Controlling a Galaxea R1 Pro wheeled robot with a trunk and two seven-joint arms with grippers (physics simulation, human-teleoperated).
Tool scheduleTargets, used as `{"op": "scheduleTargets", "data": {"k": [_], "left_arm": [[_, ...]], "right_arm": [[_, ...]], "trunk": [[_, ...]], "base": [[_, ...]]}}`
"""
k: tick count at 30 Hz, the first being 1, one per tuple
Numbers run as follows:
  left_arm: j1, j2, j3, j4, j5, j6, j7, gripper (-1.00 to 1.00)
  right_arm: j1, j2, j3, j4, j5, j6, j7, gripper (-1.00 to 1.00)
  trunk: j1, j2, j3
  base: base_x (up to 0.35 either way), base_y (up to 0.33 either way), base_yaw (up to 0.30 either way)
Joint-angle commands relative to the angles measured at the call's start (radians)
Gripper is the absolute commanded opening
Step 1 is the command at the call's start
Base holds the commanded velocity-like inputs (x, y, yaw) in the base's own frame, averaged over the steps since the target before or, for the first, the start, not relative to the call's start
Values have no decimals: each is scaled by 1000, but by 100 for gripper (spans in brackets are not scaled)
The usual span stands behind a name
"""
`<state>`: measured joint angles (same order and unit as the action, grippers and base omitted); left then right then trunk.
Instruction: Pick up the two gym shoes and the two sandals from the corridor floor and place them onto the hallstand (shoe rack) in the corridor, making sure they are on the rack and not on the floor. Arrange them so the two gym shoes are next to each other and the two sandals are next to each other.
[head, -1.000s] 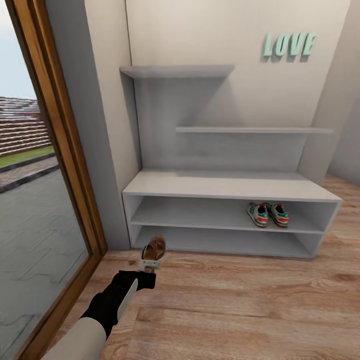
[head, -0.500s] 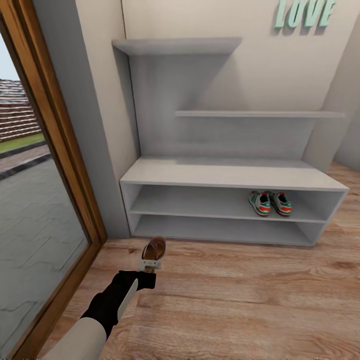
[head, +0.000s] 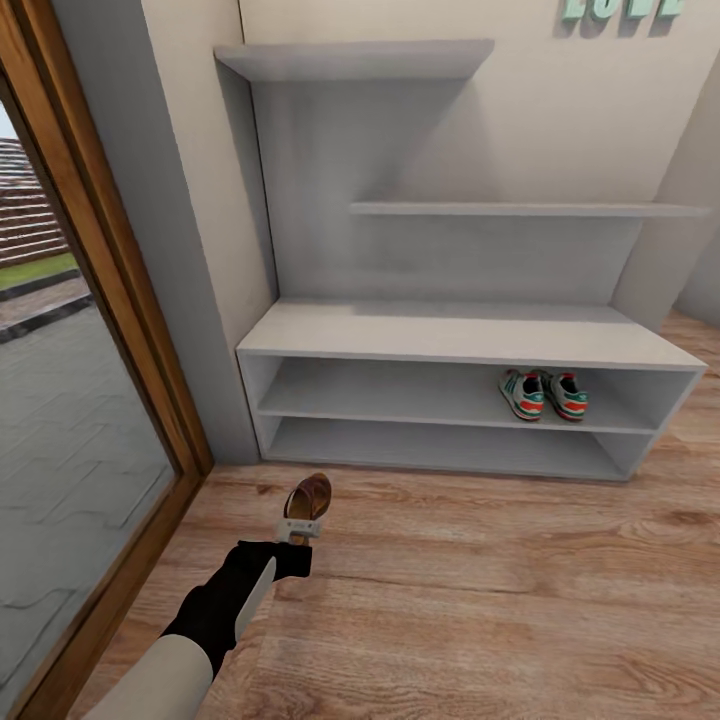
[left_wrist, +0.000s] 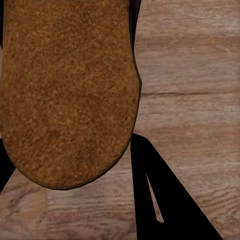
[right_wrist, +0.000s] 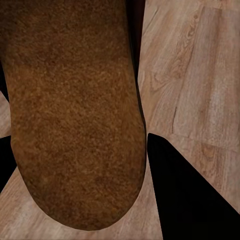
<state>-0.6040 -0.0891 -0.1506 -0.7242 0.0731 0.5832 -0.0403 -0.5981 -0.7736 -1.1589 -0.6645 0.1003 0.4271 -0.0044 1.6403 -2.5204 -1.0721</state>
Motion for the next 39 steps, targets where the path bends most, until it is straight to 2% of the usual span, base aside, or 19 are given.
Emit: {"op": "scheduleTargets", "data": {"k": [1, 13, 27, 39], "left_arm": [[0, 0, -1, -2, 4, 6, 0, -100], [-1, -5, -1, -106, 4, 12, 0, -100], [-2, -9, -1, -113, 4, 12, 1, -100], [-2, -8, 0, -115, 4, 11, 1, -100]], "right_arm": [[-2, 0, -3, -1, 8, 6, 4, -100], [-2, 0, -1, -2, 10, 7, 6, -100], [-2, -1, -1, -1, 10, 7, 6, -100], [-2, 0, -1, -1, 10, 7, 6, -100]], "trunk": [[0, 0, -1], [0, 0, -1], [0, 0, -11], [0, 0, -11]], "base": [[0, 0, 0], [11, 0, 0], [120, -68, -110], [272, -170, -3]]}}
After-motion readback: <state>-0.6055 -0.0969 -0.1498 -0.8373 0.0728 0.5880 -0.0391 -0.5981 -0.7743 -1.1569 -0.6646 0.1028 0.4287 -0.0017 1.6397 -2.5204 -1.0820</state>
